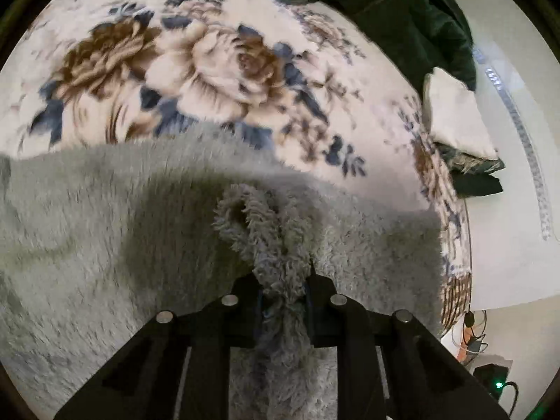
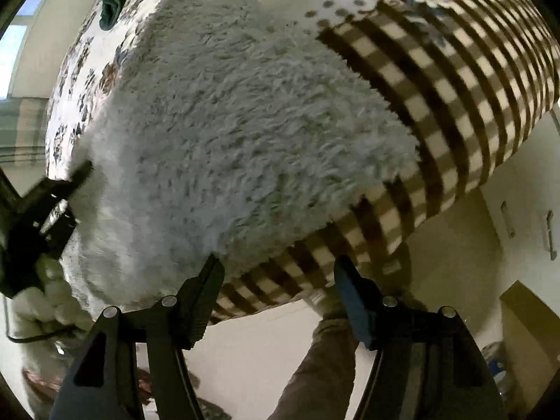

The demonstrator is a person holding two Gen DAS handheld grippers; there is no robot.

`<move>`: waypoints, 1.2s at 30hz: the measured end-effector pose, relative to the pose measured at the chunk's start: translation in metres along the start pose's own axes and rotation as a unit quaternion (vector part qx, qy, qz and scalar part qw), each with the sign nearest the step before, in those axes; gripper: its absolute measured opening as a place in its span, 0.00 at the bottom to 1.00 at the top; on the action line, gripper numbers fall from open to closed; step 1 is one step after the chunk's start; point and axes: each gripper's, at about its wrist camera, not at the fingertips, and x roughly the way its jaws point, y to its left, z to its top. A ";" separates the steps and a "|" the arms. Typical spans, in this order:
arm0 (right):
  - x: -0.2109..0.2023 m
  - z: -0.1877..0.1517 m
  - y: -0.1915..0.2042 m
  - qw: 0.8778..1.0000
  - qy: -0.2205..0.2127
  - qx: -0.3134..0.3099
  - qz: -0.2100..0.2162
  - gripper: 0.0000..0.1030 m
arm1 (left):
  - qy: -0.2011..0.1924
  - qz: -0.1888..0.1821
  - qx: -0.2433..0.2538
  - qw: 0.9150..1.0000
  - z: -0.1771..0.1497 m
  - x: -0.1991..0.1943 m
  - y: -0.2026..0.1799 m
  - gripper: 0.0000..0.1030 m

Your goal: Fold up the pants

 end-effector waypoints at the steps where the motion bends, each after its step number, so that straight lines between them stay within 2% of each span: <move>1: -0.001 -0.003 -0.002 1.000 0.000 -0.006 -0.006 0.66 | 0.003 0.001 -0.008 1.000 0.001 0.002 0.004 0.15; 4: 0.003 -0.006 0.012 1.000 -0.006 -0.024 -0.017 0.67 | 0.045 0.014 -0.037 0.998 0.000 0.019 0.024 0.26; 5: 0.002 -0.006 0.018 0.999 -0.011 -0.032 -0.022 0.76 | 0.051 0.010 -0.052 0.997 -0.002 0.019 0.030 0.34; 6: 0.000 -0.008 0.023 0.998 -0.020 -0.043 -0.028 0.91 | 0.041 0.005 -0.062 0.997 -0.005 0.012 0.034 0.37; 7: -0.003 -0.011 0.029 0.997 -0.031 -0.056 -0.036 0.97 | 0.024 0.001 -0.065 0.998 -0.007 0.001 0.037 0.38; 8: -0.007 -0.012 0.037 0.995 -0.045 -0.073 -0.050 1.00 | 0.007 -0.002 -0.065 0.998 -0.011 -0.009 0.038 0.44; 9: -0.012 -0.014 0.044 0.991 -0.060 -0.093 -0.069 1.00 | -0.015 -0.007 -0.062 0.998 -0.016 -0.022 0.040 0.69; 11: -0.020 -0.016 0.059 0.983 -0.088 -0.130 -0.098 1.00 | -0.037 0.005 -0.062 0.997 -0.027 -0.043 0.046 0.98; 16: -0.031 -0.011 0.097 0.972 -0.097 -0.182 -0.113 1.00 | -0.073 0.030 -0.123 0.989 -0.064 -0.090 0.078 0.98; 19: -0.029 -0.007 0.115 0.972 -0.088 -0.189 -0.110 1.00 | -0.114 0.063 -0.186 0.974 -0.090 -0.118 0.113 0.98; 21: -0.022 -0.001 0.126 0.973 -0.077 -0.190 -0.108 1.00 | -0.137 0.091 -0.244 0.956 -0.105 -0.127 0.146 0.98; 23: -0.012 0.000 0.135 0.973 -0.069 -0.190 -0.107 1.00 | -0.139 0.086 -0.301 0.940 -0.112 -0.125 0.176 0.98; 24: -0.009 0.002 0.141 0.974 -0.066 -0.191 -0.106 1.00 | -0.150 0.075 -0.337 0.926 -0.116 -0.124 0.197 0.98; 27: -0.001 0.008 0.159 0.973 -0.062 -0.197 -0.107 1.00 | -0.181 0.059 -0.390 0.901 -0.114 -0.121 0.234 0.98; 29: 0.005 0.012 0.167 0.974 -0.055 -0.194 -0.104 1.00 | -0.199 0.058 -0.408 0.889 -0.108 -0.118 0.254 0.97; 30: 0.008 0.014 0.173 0.975 -0.052 -0.192 -0.101 1.00 | -0.207 0.052 -0.417 0.883 -0.103 -0.116 0.264 0.92; 32: 0.012 0.017 0.179 0.975 -0.049 -0.190 -0.103 1.00 | -0.209 0.056 -0.421 0.881 -0.092 -0.109 0.280 0.79; 34: 0.017 0.018 0.187 0.975 -0.048 -0.192 -0.105 1.00 | -0.222 0.047 -0.411 0.883 -0.082 -0.105 0.291 0.52; 35: 0.020 0.019 0.189 0.974 -0.047 -0.192 -0.107 1.00 | -0.227 0.046 -0.403 0.886 -0.079 -0.106 0.292 0.34; 36: 0.023 0.020 0.192 0.974 -0.046 -0.193 -0.108 1.00 | -0.234 0.039 -0.391 0.889 -0.074 -0.106 0.290 0.27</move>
